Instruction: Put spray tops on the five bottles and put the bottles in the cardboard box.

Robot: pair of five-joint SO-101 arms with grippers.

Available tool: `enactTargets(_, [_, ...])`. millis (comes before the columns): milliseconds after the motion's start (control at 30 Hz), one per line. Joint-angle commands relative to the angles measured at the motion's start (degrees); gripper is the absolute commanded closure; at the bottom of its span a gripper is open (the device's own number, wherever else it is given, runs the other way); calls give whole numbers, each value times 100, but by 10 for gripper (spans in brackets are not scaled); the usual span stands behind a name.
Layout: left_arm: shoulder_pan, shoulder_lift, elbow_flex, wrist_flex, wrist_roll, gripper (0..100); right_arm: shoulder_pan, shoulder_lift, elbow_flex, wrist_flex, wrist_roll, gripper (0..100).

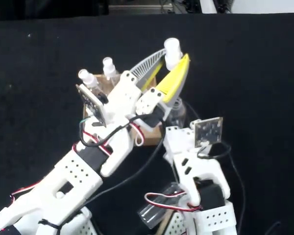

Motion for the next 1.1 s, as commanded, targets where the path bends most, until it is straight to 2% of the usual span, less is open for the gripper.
enactTargets(0, [-22,-18,-382,-88,53,970,-62,-505,-101,0,-9,988])
enactTargets(167, [-31,-44,-541,-62,9,970,-70,-505,-101,0,-9,988])
enactTargets(300, [-4,-44,-725,510,53,970,-70,-505,-101,0,-9,988])
enactTargets(533, [48,-44,-681,475,35,970,-62,-505,-101,0,-18,988])
enactTargets(1000, [286,-53,655,545,53,970,-62,-505,-101,0,-18,988])
enactTargets(1067, [268,-123,822,554,53,939,-62,-505,-92,0,-9,988])
